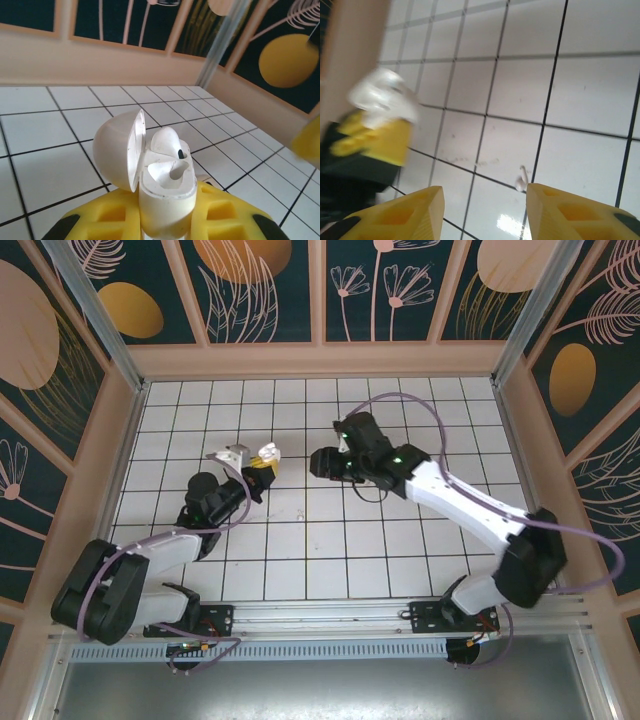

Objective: Insert the wireless bluetooth earbuds into the charging case

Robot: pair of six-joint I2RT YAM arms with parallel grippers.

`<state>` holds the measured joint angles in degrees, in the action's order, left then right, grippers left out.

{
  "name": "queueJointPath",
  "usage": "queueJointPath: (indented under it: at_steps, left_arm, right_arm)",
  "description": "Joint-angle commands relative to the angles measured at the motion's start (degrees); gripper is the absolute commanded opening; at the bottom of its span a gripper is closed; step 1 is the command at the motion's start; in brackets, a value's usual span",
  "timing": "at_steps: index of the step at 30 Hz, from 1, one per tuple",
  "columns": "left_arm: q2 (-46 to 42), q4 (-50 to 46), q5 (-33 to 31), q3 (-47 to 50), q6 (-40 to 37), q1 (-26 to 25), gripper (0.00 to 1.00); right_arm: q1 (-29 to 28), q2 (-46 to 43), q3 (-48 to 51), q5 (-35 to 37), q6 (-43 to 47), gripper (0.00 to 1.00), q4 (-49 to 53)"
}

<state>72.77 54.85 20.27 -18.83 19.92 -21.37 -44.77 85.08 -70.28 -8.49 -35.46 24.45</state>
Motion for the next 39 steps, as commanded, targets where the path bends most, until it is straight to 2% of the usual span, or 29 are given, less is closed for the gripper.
queueJointPath:
  at_steps: [1,9,18,29,39]
  left_arm:
    - [-3.4,-6.1,-2.7,-0.4,4.6,2.5,0.16]
    - [-10.0,-13.7,-4.3,1.1,7.1,7.5,0.16]
    - [-13.0,-17.1,-5.3,1.5,6.0,8.9,0.16]
    - [-13.8,-17.1,-4.5,1.9,6.3,9.0,0.17]
    - [-13.8,-17.3,-4.0,1.6,6.0,9.0,0.17]
  right_arm:
    - [-0.2,6.5,-3.9,-5.8,1.2,0.46,4.6]
    - [-3.0,23.8,-14.7,-12.3,8.3,0.41,6.9]
    - [-4.4,35.3,-21.1,-15.6,13.1,0.4,9.1]
    - [-4.8,39.3,-21.1,-16.4,15.2,0.4,9.9]
    - [-4.9,36.8,-18.6,-9.8,16.6,0.39,16.3]
